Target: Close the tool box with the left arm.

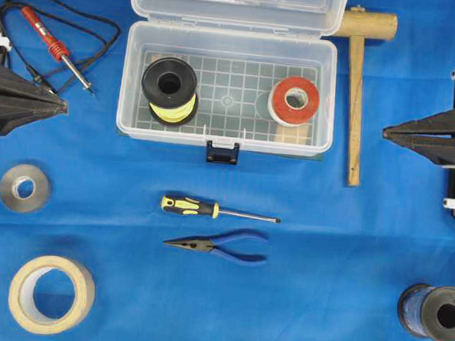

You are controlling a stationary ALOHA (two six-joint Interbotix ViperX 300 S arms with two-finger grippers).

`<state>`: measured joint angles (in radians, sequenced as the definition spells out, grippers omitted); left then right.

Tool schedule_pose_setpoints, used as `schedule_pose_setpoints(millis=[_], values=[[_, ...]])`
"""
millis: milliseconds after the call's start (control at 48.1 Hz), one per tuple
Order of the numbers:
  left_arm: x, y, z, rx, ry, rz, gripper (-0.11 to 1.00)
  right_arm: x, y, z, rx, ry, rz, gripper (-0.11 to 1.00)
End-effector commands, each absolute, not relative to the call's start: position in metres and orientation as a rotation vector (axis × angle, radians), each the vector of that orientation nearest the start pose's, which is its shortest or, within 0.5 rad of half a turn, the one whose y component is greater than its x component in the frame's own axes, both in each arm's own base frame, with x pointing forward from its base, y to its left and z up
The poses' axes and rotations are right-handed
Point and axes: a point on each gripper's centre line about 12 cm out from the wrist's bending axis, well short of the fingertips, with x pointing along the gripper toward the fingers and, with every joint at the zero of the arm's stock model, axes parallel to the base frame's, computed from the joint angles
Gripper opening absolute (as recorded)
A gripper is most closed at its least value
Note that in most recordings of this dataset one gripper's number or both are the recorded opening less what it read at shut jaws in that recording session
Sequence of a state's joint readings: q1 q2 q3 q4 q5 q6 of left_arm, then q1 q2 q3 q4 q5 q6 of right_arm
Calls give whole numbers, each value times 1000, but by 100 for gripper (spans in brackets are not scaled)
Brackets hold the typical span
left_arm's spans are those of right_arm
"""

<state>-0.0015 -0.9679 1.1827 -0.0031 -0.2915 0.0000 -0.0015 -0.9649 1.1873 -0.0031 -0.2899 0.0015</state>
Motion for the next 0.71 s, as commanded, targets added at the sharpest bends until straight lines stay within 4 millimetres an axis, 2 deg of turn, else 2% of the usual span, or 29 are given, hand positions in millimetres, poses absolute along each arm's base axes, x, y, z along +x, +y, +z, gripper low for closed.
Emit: schedule_pose_setpoints(millis=[0, 187, 333, 603, 645, 686], values=[[201, 2, 300, -8, -98, 10, 0, 201, -2, 308, -8, -115, -9, 0], [205, 3, 307, 30, -105, 20, 0, 204, -4, 308, -7, -81, -21, 0], [211, 17, 324, 68, -121, 89, 0, 204, -9, 305, -7, -58, -42, 0], [238, 77, 352, 103, 88, 309, 1, 207, -10, 298, -4, -20, -49, 0], [242, 87, 355, 112, 119, 336, 3, 207, -10, 297, -5, -15, -48, 0], [247, 96, 357, 125, 152, 357, 11, 208, -10, 295, -5, -4, -48, 0]])
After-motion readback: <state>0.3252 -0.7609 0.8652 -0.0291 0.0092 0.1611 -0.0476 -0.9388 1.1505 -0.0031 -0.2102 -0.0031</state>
